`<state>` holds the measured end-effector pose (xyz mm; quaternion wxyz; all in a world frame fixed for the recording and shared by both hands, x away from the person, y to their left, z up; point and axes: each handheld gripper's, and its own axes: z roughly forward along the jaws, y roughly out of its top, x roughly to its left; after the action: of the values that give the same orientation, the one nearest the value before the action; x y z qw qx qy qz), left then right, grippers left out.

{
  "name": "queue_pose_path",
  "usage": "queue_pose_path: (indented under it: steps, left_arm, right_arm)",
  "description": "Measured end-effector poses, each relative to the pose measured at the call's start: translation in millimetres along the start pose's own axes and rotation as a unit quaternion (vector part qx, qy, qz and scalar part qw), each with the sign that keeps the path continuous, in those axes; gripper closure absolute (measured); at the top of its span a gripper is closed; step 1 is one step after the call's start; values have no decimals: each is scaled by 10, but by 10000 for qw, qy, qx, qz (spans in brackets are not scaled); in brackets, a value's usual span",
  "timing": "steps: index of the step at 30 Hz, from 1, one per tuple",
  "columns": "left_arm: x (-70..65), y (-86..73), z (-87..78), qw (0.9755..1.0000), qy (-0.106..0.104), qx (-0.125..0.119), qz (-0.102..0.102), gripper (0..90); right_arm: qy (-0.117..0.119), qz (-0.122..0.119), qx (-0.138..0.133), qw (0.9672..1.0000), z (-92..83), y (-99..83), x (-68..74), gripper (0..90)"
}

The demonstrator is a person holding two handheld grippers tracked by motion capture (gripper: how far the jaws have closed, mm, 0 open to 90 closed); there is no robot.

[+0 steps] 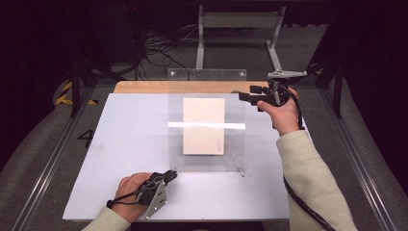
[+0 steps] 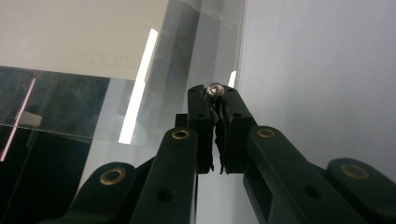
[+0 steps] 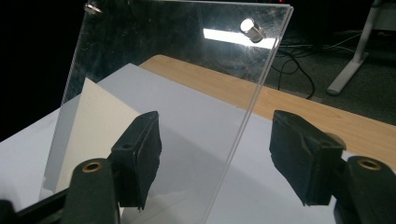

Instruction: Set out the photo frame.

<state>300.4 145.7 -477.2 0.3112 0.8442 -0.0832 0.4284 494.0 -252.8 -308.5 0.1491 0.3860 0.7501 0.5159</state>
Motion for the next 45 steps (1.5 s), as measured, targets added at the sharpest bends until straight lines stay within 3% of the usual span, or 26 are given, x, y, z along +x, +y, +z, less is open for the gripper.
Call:
queue_pose_path:
  steps: [4,11,15,18,26,27,30,33,36,38,41,42,44,45]
  left_arm:
    - [-21,17,-6,9998,58,69,162,855]
    - [-31,19,-8,9997,91,88,213,855]
    - [-43,22,-9,9995,126,91,269,854]
    - [-33,21,-14,9995,103,120,284,854]
    - [-40,28,-12,9996,106,130,233,852]
    - [-39,32,-13,9996,91,141,211,851]
    - [-39,41,-16,9995,81,186,232,847]
    - [-37,37,-12,9998,40,166,140,834]
    - [-30,18,-10,9998,-58,129,-113,815]
    - [-22,-13,-18,9989,-144,135,-432,796]
    - [19,-65,-25,9968,-252,28,-755,792]
    - [14,-79,-31,9949,-293,29,-962,788]
    - [51,-94,-41,9951,-291,74,-941,782]
    - [69,-101,-46,9939,-326,136,-1049,767]
  right_arm:
    - [-19,-19,17,10000,22,40,11,330]
    - [127,-12,16,9999,74,93,40,332]
    - [247,134,75,9996,151,104,23,342]
    - [441,151,118,9988,184,101,32,448]
    - [736,102,141,9971,117,125,29,550]
    - [890,78,106,9959,66,131,21,585]
    - [1007,79,67,9949,22,132,22,606]
    - [1254,83,-8,9921,-66,134,34,657]
    - [1506,127,-43,9885,-137,138,40,697]
    - [1679,152,-33,9857,-192,141,49,723]
    - [1815,151,37,9833,-274,130,59,753]
    - [1840,147,48,9828,-299,120,62,761]
    - [1898,135,57,9817,-353,91,68,778]
    - [1918,130,39,9813,-368,81,74,784]
